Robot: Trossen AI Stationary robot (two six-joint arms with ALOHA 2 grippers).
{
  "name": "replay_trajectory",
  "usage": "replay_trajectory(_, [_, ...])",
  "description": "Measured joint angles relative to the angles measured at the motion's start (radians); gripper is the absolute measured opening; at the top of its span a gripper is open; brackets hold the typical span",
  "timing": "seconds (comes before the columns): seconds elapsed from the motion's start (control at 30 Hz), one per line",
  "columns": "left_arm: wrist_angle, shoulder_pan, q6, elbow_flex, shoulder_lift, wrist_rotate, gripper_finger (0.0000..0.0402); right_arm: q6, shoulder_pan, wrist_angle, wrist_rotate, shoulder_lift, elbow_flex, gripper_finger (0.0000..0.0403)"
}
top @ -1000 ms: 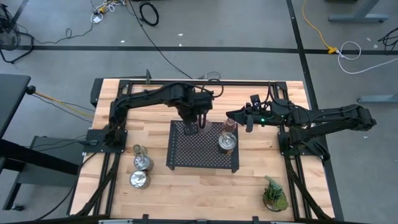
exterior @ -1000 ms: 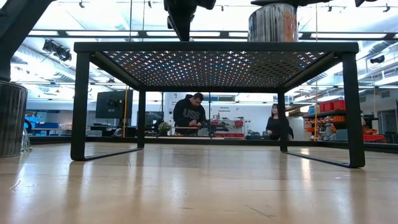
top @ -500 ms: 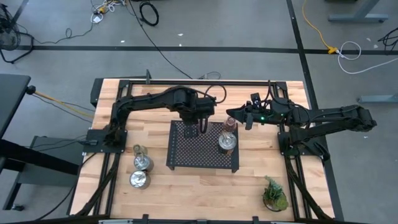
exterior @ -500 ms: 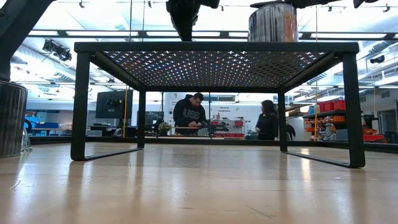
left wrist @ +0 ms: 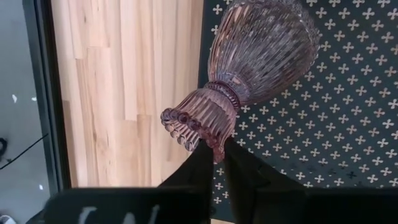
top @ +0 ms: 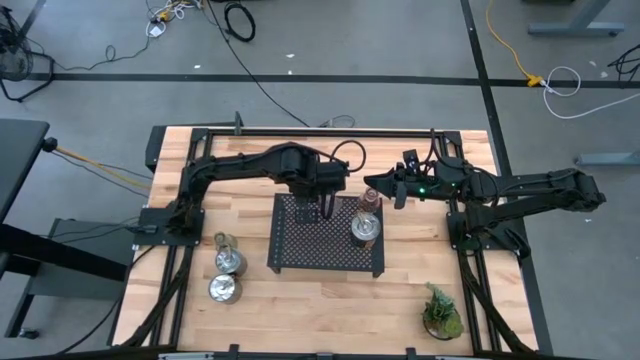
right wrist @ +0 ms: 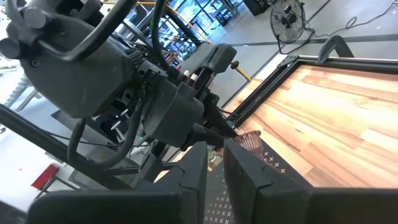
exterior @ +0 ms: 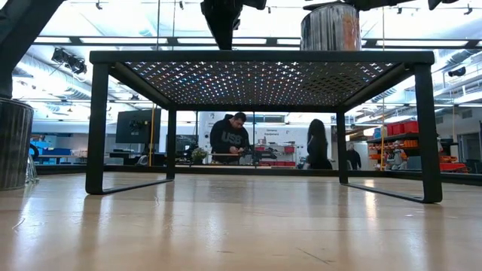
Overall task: Pick & Place candle stick holders
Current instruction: Put the pink candle holder on the shelf
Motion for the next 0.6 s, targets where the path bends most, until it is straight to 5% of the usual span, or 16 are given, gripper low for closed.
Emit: replay_trajectory(0.6, [0.000, -0.007, 0.014, 0.088, 0.002, 0.016, 0.0039, -0.002, -0.003, -0.033, 0.000, 0.000, 0.000, 0.0052])
